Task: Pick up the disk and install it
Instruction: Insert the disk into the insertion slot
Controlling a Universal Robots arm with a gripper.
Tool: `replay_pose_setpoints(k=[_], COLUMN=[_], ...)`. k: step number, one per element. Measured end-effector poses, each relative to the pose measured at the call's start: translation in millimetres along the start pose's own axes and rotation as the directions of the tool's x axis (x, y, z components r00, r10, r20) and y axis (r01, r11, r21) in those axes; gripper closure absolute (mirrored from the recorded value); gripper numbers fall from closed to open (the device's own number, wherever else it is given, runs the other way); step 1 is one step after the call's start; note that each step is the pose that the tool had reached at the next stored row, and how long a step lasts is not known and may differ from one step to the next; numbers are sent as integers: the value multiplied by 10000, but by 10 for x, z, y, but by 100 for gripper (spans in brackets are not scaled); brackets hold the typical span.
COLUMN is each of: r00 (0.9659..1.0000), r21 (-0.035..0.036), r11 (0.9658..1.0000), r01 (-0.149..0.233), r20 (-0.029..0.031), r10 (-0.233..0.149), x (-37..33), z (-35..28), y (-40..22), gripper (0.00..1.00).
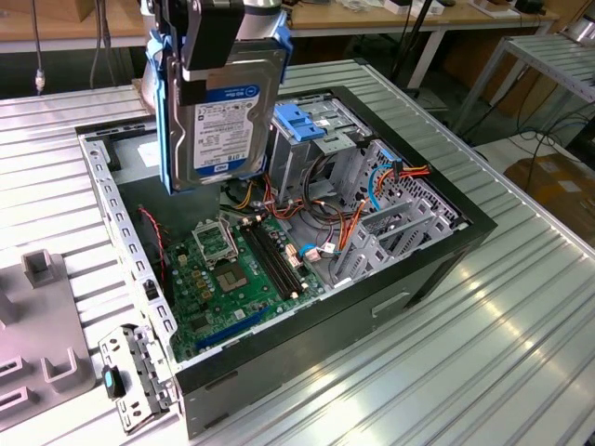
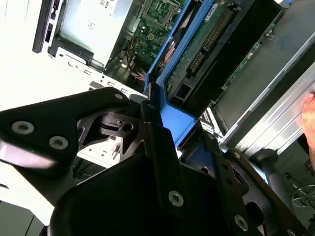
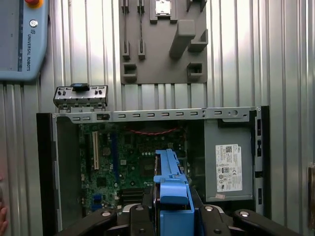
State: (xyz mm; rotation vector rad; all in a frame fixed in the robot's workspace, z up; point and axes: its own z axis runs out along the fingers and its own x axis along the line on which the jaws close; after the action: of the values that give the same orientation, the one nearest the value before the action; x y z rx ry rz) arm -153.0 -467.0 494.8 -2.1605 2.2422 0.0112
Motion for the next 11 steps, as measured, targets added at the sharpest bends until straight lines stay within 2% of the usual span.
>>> replay_pose_setpoints(k=[4,8,11], r00=[10000,10000,10000], r21=[1,1,2], r11=[10000,10000,10000], r01=[0,0,1], r20=[-42,-71,-99], r10=[0,0,-1], x=[17,21,22], z=[4,12,20], y=[-36,-100,-181], gripper=[63,63,63])
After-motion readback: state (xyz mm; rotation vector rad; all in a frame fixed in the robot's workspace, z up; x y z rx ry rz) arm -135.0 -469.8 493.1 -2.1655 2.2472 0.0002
